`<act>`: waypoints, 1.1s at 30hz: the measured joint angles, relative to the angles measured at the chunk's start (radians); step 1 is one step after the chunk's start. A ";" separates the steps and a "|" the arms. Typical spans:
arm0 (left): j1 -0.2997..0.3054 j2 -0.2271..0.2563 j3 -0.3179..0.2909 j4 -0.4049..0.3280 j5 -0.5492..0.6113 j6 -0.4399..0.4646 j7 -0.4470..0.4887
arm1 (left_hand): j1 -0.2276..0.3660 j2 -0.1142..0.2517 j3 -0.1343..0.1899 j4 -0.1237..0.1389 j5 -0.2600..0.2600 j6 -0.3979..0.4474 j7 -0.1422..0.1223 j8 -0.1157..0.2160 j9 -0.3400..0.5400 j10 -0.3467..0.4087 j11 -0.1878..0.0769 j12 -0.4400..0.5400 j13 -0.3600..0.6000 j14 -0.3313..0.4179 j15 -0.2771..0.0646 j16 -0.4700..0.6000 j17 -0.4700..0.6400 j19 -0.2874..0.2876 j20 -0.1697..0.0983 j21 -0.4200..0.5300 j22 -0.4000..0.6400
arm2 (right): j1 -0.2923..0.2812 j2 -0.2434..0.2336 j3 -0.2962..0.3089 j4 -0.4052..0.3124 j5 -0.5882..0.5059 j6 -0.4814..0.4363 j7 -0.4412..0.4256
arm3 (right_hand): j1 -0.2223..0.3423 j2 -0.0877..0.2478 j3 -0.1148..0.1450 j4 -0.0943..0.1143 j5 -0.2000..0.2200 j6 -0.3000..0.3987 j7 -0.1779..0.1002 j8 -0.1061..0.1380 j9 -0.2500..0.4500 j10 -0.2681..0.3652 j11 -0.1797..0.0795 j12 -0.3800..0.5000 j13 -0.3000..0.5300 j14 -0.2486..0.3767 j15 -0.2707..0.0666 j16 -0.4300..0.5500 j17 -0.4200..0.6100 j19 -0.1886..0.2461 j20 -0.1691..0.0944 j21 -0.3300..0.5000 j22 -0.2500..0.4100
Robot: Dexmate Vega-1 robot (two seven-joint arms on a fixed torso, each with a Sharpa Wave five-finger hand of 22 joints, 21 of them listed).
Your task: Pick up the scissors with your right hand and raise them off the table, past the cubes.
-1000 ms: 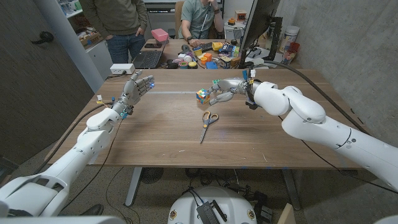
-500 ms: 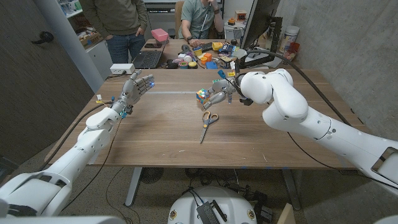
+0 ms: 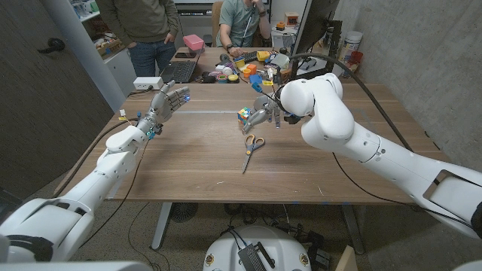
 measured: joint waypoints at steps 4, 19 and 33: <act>-0.053 -0.002 0.012 0.074 0.000 -0.001 -0.042 | 0.000 0.000 0.000 0.000 0.004 0.010 -0.001 0.000 0.000 0.000 0.000 0.000 0.000 0.000 0.000 0.000 0.000 0.000 0.000 0.000 0.000 | 0.034 0.036 -0.043 0.031 -0.112 -0.070 0.088 | 0.008 0.002 0.000 -0.006 0.000 -0.012 0.012 -0.008 0.000 -0.005 0.005 0.000 0.000 -0.007 0.003 0.000 0.000 0.013 0.001 0.000 0.000; -0.076 0.014 0.011 0.118 -0.008 -0.005 -0.120 | 0.000 0.000 -0.003 -0.003 0.004 0.011 0.000 0.000 0.000 0.004 -0.003 0.000 0.000 0.004 -0.004 0.000 0.000 -0.005 0.005 0.000 0.000 | 0.309 0.146 -0.371 0.172 -0.125 -0.422 0.143 | 0.031 0.005 -0.004 -0.010 0.000 -0.031 0.031 -0.018 0.000 0.014 0.019 0.006 0.000 -0.003 0.007 0.000 0.003 0.028 0.007 0.000 0.000; -0.066 0.038 0.003 0.083 -0.010 0.008 -0.122 | 0.000 0.000 -0.003 -0.003 0.004 0.014 -0.004 0.004 0.000 0.004 -0.003 0.000 0.000 0.004 -0.004 0.000 0.000 -0.005 0.005 0.000 0.000 | 0.336 0.167 -0.426 0.234 -0.006 -0.494 0.022 | 0.037 0.010 -0.004 -0.010 0.000 -0.035 0.034 -0.018 0.000 0.035 0.023 0.013 0.000 0.001 0.011 0.000 0.003 0.028 0.007 -0.008 0.000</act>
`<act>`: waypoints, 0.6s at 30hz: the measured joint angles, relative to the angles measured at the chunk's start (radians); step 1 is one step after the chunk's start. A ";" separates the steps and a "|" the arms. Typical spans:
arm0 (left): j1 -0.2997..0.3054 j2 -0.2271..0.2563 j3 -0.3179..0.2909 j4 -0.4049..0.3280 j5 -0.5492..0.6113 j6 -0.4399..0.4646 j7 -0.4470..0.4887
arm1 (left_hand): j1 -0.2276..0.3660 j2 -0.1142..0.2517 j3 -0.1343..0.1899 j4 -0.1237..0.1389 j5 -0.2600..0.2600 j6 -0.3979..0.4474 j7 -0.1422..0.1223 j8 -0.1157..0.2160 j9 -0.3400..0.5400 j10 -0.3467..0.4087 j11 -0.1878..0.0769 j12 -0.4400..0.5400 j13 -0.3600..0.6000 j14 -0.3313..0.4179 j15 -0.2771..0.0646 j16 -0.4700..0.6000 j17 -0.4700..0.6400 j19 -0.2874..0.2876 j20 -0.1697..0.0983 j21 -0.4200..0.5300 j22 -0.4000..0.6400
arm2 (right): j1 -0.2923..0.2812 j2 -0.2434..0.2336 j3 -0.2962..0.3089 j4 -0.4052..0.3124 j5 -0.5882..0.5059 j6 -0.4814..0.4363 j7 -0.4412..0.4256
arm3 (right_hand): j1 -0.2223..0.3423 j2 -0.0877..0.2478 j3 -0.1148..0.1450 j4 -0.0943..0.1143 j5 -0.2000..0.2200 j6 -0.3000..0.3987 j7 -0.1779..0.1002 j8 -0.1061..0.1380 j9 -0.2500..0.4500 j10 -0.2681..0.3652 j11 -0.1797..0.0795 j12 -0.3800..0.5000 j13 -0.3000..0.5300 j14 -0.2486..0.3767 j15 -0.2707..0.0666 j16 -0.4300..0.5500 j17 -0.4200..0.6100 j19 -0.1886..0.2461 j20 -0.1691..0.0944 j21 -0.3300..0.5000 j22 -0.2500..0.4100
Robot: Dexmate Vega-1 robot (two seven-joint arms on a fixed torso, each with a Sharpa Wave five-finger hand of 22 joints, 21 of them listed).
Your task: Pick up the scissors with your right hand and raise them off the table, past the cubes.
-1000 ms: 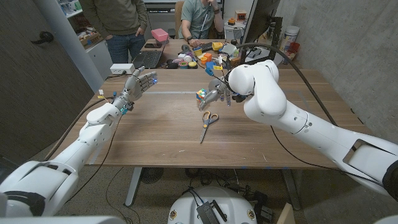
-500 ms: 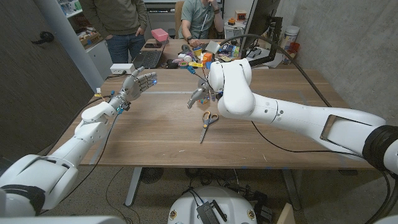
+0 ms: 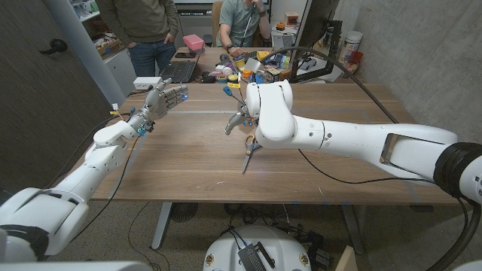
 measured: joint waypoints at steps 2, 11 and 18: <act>0.004 0.004 -0.001 -0.009 0.000 0.002 0.003 | 0.000 0.000 0.000 0.000 0.000 0.000 0.000 0.000 0.000 0.000 0.000 0.000 0.000 0.000 0.000 0.000 0.000 0.000 0.000 0.000 0.000 | 0.004 0.000 -0.004 0.006 0.039 -0.004 -0.038 | 0.000 0.000 0.000 0.000 0.000 0.002 0.006 0.000 0.000 0.000 0.000 0.000 0.000 0.002 0.002 0.000 0.000 0.000 0.000 -0.004 0.000; 0.012 0.009 -0.004 -0.033 -0.002 0.011 0.019 | 0.000 0.000 -0.003 -0.003 0.000 0.004 -0.004 0.000 0.000 0.006 -0.005 0.000 0.000 0.004 -0.004 0.000 0.000 0.000 0.000 0.000 0.000 | 0.058 0.011 -0.057 0.044 0.192 -0.042 -0.166 | 0.009 0.009 -0.004 -0.004 0.000 0.000 0.025 0.000 0.002 0.004 0.004 0.000 0.000 0.002 0.002 0.000 0.000 -0.008 0.000 -0.008 0.000; 0.013 0.011 -0.005 -0.035 -0.002 0.013 0.024 | 0.000 0.000 -0.003 -0.003 0.000 0.003 -0.004 0.000 0.000 0.006 -0.005 0.000 0.000 0.008 0.000 0.000 0.000 0.000 0.000 0.000 0.000 | 0.113 0.025 -0.112 0.061 0.376 -0.078 -0.314 | 0.025 0.025 -0.008 -0.008 -0.005 0.026 0.028 0.007 0.002 -0.014 0.020 0.000 0.000 0.001 0.002 0.000 0.000 -0.020 0.002 -0.008 0.000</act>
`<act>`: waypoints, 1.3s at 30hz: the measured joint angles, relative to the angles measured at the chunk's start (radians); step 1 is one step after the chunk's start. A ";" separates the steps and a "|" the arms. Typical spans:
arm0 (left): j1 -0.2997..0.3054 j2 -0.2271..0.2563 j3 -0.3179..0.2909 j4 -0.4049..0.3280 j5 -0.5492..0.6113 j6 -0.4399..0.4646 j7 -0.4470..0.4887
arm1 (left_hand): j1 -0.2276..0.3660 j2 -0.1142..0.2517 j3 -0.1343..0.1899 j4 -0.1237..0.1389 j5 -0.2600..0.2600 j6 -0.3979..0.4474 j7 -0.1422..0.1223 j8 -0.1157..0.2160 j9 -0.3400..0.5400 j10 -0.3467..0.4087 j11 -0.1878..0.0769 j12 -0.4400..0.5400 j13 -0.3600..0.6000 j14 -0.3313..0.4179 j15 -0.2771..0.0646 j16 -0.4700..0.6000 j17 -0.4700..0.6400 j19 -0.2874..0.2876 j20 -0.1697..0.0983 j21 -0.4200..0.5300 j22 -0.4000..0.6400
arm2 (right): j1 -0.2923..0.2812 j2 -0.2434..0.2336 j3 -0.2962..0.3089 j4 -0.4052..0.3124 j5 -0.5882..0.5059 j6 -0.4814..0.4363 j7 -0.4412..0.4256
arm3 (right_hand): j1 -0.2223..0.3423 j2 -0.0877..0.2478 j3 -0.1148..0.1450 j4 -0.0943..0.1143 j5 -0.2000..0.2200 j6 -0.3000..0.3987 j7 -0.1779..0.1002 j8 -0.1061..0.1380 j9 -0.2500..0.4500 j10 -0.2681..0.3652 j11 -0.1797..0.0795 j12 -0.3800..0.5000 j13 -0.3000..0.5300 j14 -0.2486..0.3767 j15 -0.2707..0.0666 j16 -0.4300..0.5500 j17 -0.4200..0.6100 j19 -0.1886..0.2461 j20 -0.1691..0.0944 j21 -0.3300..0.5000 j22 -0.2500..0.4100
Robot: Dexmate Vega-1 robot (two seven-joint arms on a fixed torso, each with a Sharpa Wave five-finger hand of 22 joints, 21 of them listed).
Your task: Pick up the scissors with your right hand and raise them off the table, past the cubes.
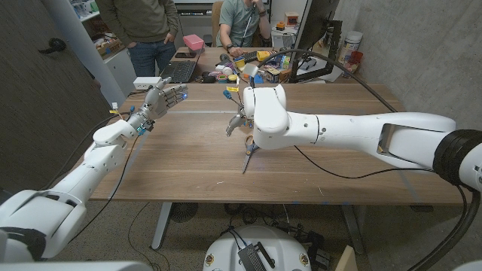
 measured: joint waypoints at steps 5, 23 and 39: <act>0.000 0.002 0.000 0.000 0.000 0.000 0.001 | 0.000 0.000 0.000 0.000 0.000 0.000 0.000 0.000 0.000 0.000 0.000 0.000 0.000 0.000 0.000 0.000 0.000 0.000 0.000 0.000 0.000 | 0.038 0.013 -0.041 0.009 0.109 -0.011 -0.088 | 0.013 0.000 0.004 -0.004 0.000 0.007 0.000 0.000 0.000 -0.009 -0.002 -0.006 0.000 -0.009 0.002 0.000 0.000 0.000 0.000 0.000 0.000; 0.006 0.022 -0.004 -0.004 0.003 -0.001 -0.004 | 0.000 0.000 -0.007 -0.001 0.000 -0.004 -0.004 0.000 0.000 0.000 0.000 0.000 0.000 0.000 0.000 0.000 0.000 0.000 0.000 0.000 0.000 | 0.122 0.024 -0.115 0.044 0.501 -0.004 -0.412 | 0.025 0.012 -0.015 -0.001 -0.011 -0.054 -0.004 -0.016 0.000 0.001 0.004 -0.006 0.000 0.006 0.005 0.001 0.005 0.004 -0.004 0.000 0.000; 0.034 0.043 -0.014 -0.033 0.004 -0.004 0.010 | 0.000 0.000 -0.011 0.003 0.000 -0.004 -0.004 0.000 0.000 0.000 0.000 0.000 0.000 0.000 0.000 0.000 0.000 -0.005 0.005 0.000 0.000 | 0.163 0.003 -0.140 0.080 0.736 0.035 -0.582 | 0.037 0.024 -0.024 -0.001 -0.019 0.009 -0.013 0.008 -0.003 0.013 -0.034 0.000 0.000 0.015 0.007 0.001 0.002 0.012 -0.004 0.000 0.000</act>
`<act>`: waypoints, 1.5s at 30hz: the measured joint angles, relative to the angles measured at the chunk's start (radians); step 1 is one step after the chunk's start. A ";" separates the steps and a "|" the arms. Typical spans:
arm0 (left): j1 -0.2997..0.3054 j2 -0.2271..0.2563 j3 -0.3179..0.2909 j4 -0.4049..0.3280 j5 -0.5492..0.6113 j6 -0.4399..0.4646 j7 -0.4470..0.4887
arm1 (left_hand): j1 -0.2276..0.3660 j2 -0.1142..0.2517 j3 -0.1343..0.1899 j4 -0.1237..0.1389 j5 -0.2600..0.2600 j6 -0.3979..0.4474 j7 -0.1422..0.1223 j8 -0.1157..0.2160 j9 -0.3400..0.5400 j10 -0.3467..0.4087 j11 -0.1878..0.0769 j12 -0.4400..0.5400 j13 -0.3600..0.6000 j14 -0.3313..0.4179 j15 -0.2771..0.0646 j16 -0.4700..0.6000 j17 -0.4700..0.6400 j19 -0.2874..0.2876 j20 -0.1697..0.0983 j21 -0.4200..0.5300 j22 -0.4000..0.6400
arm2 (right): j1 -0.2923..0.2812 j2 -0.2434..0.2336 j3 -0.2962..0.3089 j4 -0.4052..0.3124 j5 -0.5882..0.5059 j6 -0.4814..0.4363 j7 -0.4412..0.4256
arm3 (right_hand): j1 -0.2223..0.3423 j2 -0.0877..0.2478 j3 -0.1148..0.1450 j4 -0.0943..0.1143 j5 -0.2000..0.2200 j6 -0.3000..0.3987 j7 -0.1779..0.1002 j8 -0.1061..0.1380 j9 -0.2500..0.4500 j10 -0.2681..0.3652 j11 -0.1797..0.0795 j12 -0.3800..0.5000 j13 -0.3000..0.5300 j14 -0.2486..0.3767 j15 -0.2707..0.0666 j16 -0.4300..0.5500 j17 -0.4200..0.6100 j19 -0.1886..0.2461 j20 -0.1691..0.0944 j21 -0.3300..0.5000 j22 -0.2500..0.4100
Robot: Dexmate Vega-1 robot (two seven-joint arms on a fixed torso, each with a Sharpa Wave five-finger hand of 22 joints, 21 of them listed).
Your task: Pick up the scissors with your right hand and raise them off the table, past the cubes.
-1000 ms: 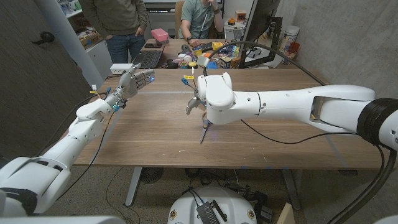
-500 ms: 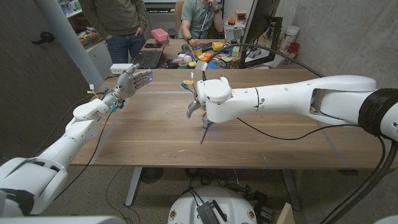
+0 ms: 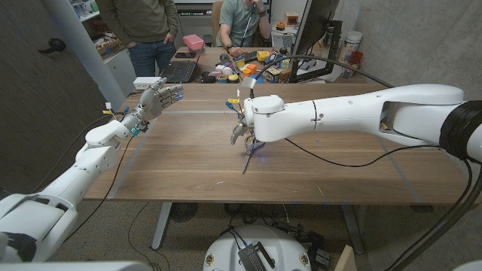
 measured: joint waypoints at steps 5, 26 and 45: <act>0.005 0.003 -0.002 -0.004 -0.001 0.000 0.005 | 0.000 0.000 0.000 0.000 0.000 -0.002 -0.002 0.000 0.000 0.006 -0.006 0.000 0.000 0.000 0.000 0.000 0.000 0.000 0.000 0.000 0.000 | 0.011 0.002 -0.007 0.019 0.039 0.010 -0.024 | 0.000 0.000 0.000 0.000 0.000 0.005 -0.006 0.000 0.000 0.000 0.000 0.000 0.000 0.000 0.000 0.000 0.000 0.000 0.000 0.000 0.000; -0.013 0.002 0.008 0.018 0.012 0.007 0.012 | 0.000 0.000 -0.004 -0.004 0.000 -0.011 -0.011 -0.004 0.000 0.001 -0.003 0.000 0.000 0.000 0.000 0.000 0.000 0.000 0.000 0.000 0.000 | 0.011 -0.006 -0.014 0.070 0.126 0.063 -0.084 | 0.000 0.000 -0.014 0.000 -0.004 0.034 -0.024 0.000 0.000 -0.010 -0.034 -0.007 0.000 0.011 -0.003 0.000 0.000 -0.011 0.004 -0.008 0.000; -0.020 0.010 0.019 0.014 0.023 0.022 0.003 | 0.000 0.000 -0.004 -0.004 0.000 -0.015 -0.007 -0.004 0.000 -0.004 -0.004 0.000 0.000 -0.006 0.001 0.000 0.000 -0.004 0.004 0.000 0.000 | -0.017 -0.018 -0.010 0.083 0.106 0.063 -0.125 | 0.016 0.003 -0.017 -0.003 -0.004 0.039 -0.029 0.000 0.000 -0.018 -0.043 -0.007 0.000 -0.012 -0.011 -0.005 0.000 -0.028 0.002 -0.008 0.000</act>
